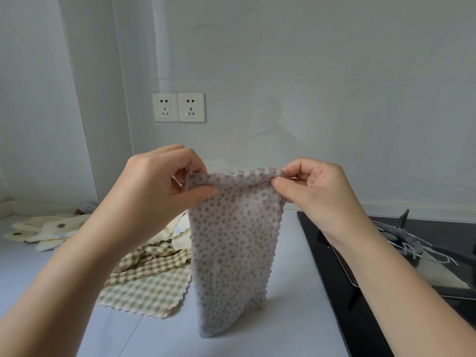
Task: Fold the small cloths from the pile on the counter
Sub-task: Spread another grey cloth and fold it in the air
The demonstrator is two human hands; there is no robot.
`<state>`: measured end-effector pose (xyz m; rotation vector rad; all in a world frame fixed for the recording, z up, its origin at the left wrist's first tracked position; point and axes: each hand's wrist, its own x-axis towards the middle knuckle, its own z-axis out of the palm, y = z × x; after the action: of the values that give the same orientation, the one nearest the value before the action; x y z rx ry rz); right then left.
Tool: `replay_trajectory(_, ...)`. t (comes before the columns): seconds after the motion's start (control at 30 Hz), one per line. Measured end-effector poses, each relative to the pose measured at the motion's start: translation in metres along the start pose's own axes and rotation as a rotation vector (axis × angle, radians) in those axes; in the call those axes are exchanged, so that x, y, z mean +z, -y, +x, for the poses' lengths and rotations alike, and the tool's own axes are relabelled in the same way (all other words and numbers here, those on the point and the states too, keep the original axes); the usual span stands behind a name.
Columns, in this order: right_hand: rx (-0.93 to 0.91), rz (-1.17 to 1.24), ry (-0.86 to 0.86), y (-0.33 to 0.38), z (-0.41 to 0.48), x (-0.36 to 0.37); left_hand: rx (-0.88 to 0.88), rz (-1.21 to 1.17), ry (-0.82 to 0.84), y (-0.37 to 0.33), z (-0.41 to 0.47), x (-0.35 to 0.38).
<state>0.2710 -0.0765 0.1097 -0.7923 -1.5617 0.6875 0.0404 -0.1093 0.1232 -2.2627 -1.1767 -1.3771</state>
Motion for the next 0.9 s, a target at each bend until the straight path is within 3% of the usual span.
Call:
replay_trajectory(0.33, -0.076, -0.075, -0.048, 0.012, -0.003, -0.006, 0.081, 0.13, -0.116, -0.009, 0.0, -0.001)
replay_trajectory(0.47, -0.091, -0.099, -0.044, 0.012, -0.003, -0.007, -0.024, 0.081, -0.094, -0.009, -0.001, 0.004)
replay_trajectory(0.57, -0.059, -0.036, -0.053, 0.012, -0.003, -0.006, -0.148, 0.127, 0.012, -0.005, 0.0, 0.006)
replay_trajectory(0.63, 0.004, 0.059, -0.049, 0.012, -0.002, -0.006, -0.335, -0.09, 0.079, -0.002, 0.001, 0.009)
replay_trajectory(0.73, 0.198, 0.335, -0.052, 0.006, 0.002, -0.004, -0.665, -0.849, 0.165, -0.011, 0.002, 0.018)
replay_trajectory(0.8, 0.37, 0.554, -0.031, -0.002, 0.005, 0.0, -0.791, -1.016, 0.179, -0.012, 0.001, 0.031)
replay_trajectory(0.9, 0.606, 0.717, 0.044, -0.011, 0.005, 0.007, -0.918, -1.033, 0.133, -0.009, -0.002, 0.051)
